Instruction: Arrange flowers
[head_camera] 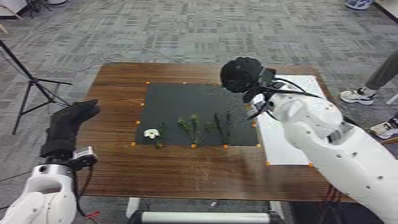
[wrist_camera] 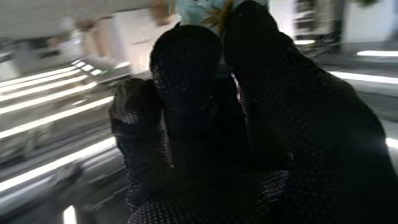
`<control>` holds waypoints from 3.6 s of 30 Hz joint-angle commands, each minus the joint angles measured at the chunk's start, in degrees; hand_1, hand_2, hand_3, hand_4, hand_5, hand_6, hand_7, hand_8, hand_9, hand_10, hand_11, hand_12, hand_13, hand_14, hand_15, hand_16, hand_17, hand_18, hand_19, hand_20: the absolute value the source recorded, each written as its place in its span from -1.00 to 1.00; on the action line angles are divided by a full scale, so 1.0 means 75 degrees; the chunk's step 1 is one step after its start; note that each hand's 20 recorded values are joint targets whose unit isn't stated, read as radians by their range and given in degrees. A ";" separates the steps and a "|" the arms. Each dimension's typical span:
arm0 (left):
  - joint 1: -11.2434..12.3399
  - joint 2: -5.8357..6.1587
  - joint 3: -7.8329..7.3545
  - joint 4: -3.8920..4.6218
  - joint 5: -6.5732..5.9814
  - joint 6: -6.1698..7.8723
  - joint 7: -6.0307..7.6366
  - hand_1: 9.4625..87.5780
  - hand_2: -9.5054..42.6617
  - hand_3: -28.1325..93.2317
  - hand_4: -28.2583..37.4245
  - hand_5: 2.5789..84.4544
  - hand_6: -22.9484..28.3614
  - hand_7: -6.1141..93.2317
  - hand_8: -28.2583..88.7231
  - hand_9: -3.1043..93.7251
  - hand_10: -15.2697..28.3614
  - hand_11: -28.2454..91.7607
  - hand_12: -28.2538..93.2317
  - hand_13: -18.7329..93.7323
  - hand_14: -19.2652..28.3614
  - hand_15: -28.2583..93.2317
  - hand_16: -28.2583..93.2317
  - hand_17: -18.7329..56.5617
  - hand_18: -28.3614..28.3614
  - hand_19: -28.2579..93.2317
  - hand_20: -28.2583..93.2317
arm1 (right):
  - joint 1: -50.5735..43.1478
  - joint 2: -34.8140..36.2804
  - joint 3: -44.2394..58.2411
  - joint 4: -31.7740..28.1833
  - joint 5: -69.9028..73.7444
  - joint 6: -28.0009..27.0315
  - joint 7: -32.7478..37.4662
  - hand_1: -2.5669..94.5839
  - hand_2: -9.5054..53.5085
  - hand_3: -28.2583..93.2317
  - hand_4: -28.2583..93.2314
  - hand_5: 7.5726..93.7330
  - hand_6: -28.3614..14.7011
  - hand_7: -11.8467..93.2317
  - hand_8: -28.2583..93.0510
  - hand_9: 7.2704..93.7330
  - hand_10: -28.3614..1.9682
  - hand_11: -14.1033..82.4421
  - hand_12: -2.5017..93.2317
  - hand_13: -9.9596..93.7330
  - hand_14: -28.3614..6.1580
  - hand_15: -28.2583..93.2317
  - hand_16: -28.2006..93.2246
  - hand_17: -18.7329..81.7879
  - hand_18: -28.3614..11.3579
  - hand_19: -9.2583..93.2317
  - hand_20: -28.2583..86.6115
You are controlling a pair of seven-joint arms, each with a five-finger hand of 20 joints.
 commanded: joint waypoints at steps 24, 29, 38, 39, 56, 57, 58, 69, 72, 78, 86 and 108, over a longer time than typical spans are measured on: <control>-0.0382 0.0165 0.0202 0.0153 -0.0449 0.0636 -0.0207 -0.74 0.64 0.53 -1.00 0.28 0.01 -0.54 -0.67 0.23 0.39 -0.18 -0.37 0.03 0.47 -0.25 -0.59 -0.34 0.29 -0.46 -0.30 | 0.0819 -0.4068 -0.0937 0.2268 -0.2083 -0.2413 -0.0341 0.34 -1.00 0.51 -0.89 0.55 0.50 0.01 -0.51 0.89 0.47 -0.50 -0.07 0.68 0.33 0.35 0.23 0.19 -0.62 0.76 0.52; -0.0486 0.0193 0.0296 0.0162 -0.0373 0.0570 -0.0230 -0.75 0.63 0.53 -1.00 0.28 0.01 -0.54 -0.67 0.23 0.39 -0.18 -0.37 0.03 0.47 -0.25 -0.59 -0.35 0.29 -0.47 -0.30 | 0.0807 -0.4417 -0.0751 0.2652 -0.2625 -0.2560 -0.0564 0.34 -1.00 0.51 -0.90 0.56 0.50 0.00 -0.52 0.89 0.47 -0.51 -0.08 0.67 0.31 0.37 0.24 0.18 -0.63 0.77 0.52; -0.0739 0.0181 0.0519 0.0238 -0.0297 0.0447 -0.0282 -0.74 0.61 0.53 -1.00 0.28 0.01 -0.55 -0.67 0.23 0.39 -0.18 -0.37 0.02 0.47 -0.25 -0.59 -0.35 0.29 -0.47 -0.30 | 0.0651 -0.4865 -0.0434 0.3253 -0.3727 -0.2414 -0.0918 0.35 -1.00 0.50 -0.91 0.55 0.51 0.00 -0.52 0.90 0.47 -0.52 -0.08 0.66 0.31 0.40 0.23 0.16 -0.63 0.77 0.52; -0.0757 0.0178 0.0525 0.0241 -0.0273 0.0427 -0.0292 -0.74 0.61 0.53 -1.00 0.28 0.01 -0.55 -0.67 0.23 0.39 -0.18 -0.37 0.02 0.47 -0.25 -0.59 -0.35 0.29 -0.47 -0.30 | 0.0605 -0.4914 -0.0396 0.3300 -0.3858 -0.2435 -0.0969 0.35 -1.00 0.50 -0.91 0.55 0.51 0.00 -0.52 0.90 0.47 -0.52 -0.08 0.65 0.31 0.40 0.23 0.16 -0.63 0.77 0.52; -0.1085 0.0148 0.0774 0.0300 -0.0244 0.0191 -0.0200 -0.74 0.60 0.53 -1.00 0.28 0.01 -0.55 -0.67 0.23 0.38 -0.18 -0.37 0.02 0.48 -0.25 -0.59 -0.35 0.29 -0.47 -0.30 | 0.0444 -0.5344 -0.0091 0.3889 -0.4325 -0.2067 -0.1087 0.34 -1.00 0.50 -0.92 0.53 0.52 0.01 -0.51 0.89 0.49 -0.53 -0.09 0.64 0.30 0.42 0.22 0.16 -0.62 0.76 0.51; -0.1076 0.0140 0.0764 0.0306 -0.0236 0.0166 -0.0190 -0.74 0.60 0.53 -1.00 0.28 0.01 -0.55 -0.67 0.23 0.38 -0.18 -0.37 0.02 0.47 -0.25 -0.59 -0.35 0.29 -0.47 -0.30 | 0.0438 -0.5336 -0.0105 0.3891 -0.4233 -0.2007 -0.1041 0.34 -1.00 0.50 -0.92 0.53 0.52 0.02 -0.51 0.88 0.49 -0.53 -0.09 0.63 0.31 0.42 0.22 0.16 -0.62 0.76 0.51; -0.1037 0.0136 0.0740 0.0295 -0.0232 0.0144 -0.0173 -0.74 0.57 0.54 -1.00 0.28 0.00 -0.55 -0.67 0.23 0.38 -0.18 -0.37 0.02 0.47 -0.25 -0.59 -0.36 0.29 -0.47 -0.30 | 0.0441 -0.5321 -0.0139 0.3887 -0.4124 -0.1949 -0.0995 0.34 -1.00 0.50 -0.92 0.52 0.52 0.02 -0.51 0.88 0.49 -0.53 -0.09 0.63 0.31 0.42 0.22 0.16 -0.62 0.76 0.51; -0.1102 0.0099 0.0776 0.0328 -0.0193 0.0102 -0.0143 -0.78 -0.03 0.58 -1.00 0.25 0.03 -0.56 -0.66 0.20 0.38 -0.17 -0.37 0.02 0.50 -0.24 -0.59 -0.37 0.30 -0.47 -0.30 | 0.0502 -0.5292 -0.0121 0.3860 -0.4081 -0.2109 -0.1007 0.26 -1.00 0.51 -0.88 0.42 0.47 0.03 -0.52 0.79 0.46 -0.54 -0.11 0.56 0.24 0.45 0.19 0.11 -0.60 0.74 0.50; -0.1115 0.0091 0.0785 0.0320 -0.0188 0.0091 -0.0142 -0.79 -0.09 0.59 -1.00 0.24 0.03 -0.56 -0.66 0.20 0.38 -0.17 -0.37 0.02 0.50 -0.24 -0.59 -0.37 0.30 -0.47 -0.30 | 0.0500 -0.5299 -0.0088 0.3853 -0.4125 -0.2229 -0.1020 0.24 -1.00 0.51 -0.88 0.39 0.46 0.02 -0.52 0.75 0.44 -0.55 -0.13 0.54 0.23 0.45 0.18 0.09 -0.61 0.74 0.50; -0.1125 0.0071 0.0794 0.0331 -0.0180 0.0068 -0.0120 -0.79 -0.15 0.60 -1.00 0.24 0.03 -0.55 -0.66 0.19 0.37 -0.17 -0.37 0.02 0.50 -0.24 -0.58 -0.39 0.31 -0.48 -0.31 | 0.0488 -0.5338 -0.0012 0.3878 -0.4263 -0.2338 -0.1147 0.20 -1.00 0.51 -0.88 0.32 0.45 -0.02 -0.52 0.71 0.43 -0.55 -0.16 0.52 0.18 0.47 0.15 0.07 -0.61 0.73 0.50; -0.1014 0.0075 0.0693 0.0413 -0.0282 0.0192 -0.0087 -0.80 -0.27 0.60 -1.00 0.21 0.04 -0.57 -0.66 0.14 0.36 -0.19 -0.37 -0.02 0.49 -0.27 -0.58 -0.41 0.31 -0.49 -0.31 | 0.0472 -0.5365 0.0031 0.3854 -0.4310 -0.2465 -0.1235 0.16 -1.00 0.53 -0.89 0.23 0.45 -0.04 -0.53 0.53 0.36 -0.45 -0.34 0.49 0.14 0.50 0.07 0.05 -0.62 0.72 0.49; -0.1043 0.0028 0.0700 0.0596 -0.0467 0.0164 -0.0061 -0.87 -0.59 0.62 -1.00 0.01 0.02 -0.62 -0.64 -0.13 0.25 -0.28 -0.36 -0.24 0.34 -0.45 -0.49 -0.61 0.24 -0.55 -0.35 | 0.0545 -0.5296 0.0045 0.3768 -0.4052 -0.2487 -0.1345 -0.12 -1.00 0.68 -0.89 0.04 0.37 -0.22 -0.77 0.23 0.06 -0.42 -0.61 0.43 0.03 0.52 0.02 0.01 -0.68 0.71 0.48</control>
